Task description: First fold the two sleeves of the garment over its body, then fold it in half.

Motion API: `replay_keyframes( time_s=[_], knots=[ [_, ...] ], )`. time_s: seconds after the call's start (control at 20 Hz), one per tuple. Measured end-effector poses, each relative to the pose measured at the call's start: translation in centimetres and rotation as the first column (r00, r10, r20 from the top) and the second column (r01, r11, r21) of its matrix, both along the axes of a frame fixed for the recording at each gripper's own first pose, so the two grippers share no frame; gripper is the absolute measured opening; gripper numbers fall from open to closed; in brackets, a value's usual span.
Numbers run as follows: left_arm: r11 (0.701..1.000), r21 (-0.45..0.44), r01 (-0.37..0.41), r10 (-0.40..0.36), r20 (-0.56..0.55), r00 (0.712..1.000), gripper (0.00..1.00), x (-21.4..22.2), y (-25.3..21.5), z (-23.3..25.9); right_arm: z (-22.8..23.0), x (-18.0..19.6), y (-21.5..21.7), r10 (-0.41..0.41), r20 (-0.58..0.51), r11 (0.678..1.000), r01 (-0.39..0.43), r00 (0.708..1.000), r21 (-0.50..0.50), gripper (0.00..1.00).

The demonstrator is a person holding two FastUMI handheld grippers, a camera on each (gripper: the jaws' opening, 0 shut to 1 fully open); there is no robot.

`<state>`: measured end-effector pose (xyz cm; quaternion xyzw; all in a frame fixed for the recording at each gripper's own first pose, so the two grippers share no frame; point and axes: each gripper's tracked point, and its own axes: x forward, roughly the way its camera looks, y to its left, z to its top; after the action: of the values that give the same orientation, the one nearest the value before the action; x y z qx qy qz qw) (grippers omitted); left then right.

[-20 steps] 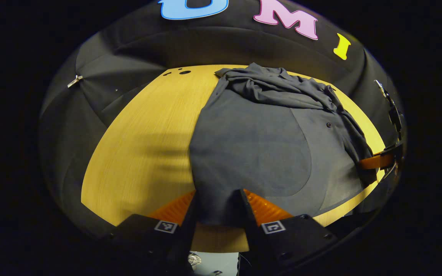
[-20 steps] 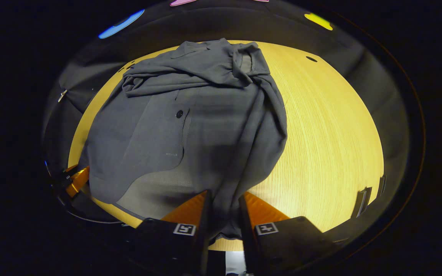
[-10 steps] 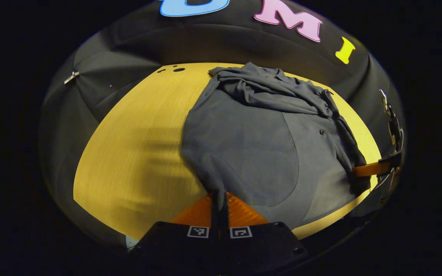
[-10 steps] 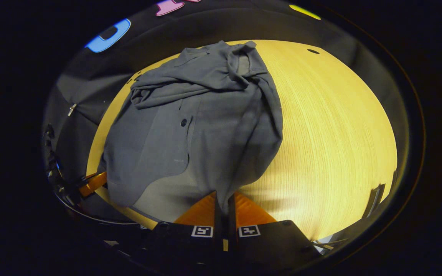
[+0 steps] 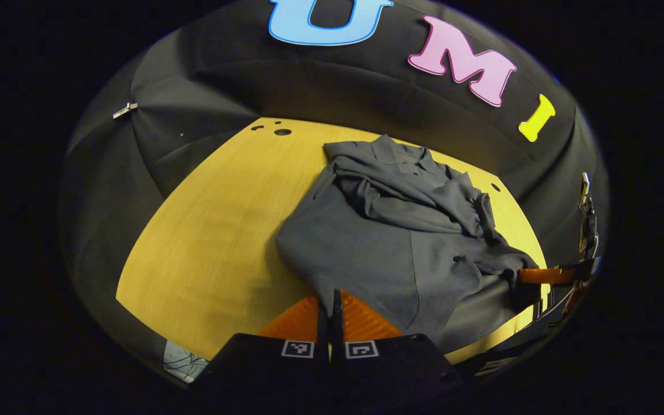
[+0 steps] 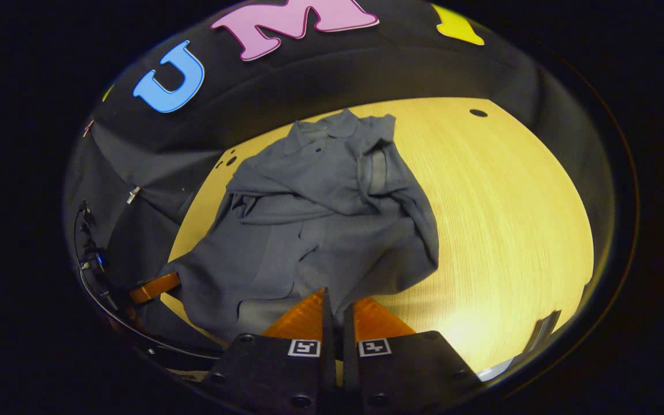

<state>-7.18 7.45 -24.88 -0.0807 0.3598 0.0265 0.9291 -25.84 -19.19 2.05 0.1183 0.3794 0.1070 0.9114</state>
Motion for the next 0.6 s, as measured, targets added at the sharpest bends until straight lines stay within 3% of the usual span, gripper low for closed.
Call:
replay_keyframes(
  time_s=[0.6],
  knots=[
    [0.999, 0.012, 0.032, -0.033, 0.147, 0.989, 0.05, 9.4, -1.2, 8.3, 7.1, 9.5, -0.6, 0.016, 0.194, 1.000, -0.014, 0.981, -0.011, 0.10]
  ],
)
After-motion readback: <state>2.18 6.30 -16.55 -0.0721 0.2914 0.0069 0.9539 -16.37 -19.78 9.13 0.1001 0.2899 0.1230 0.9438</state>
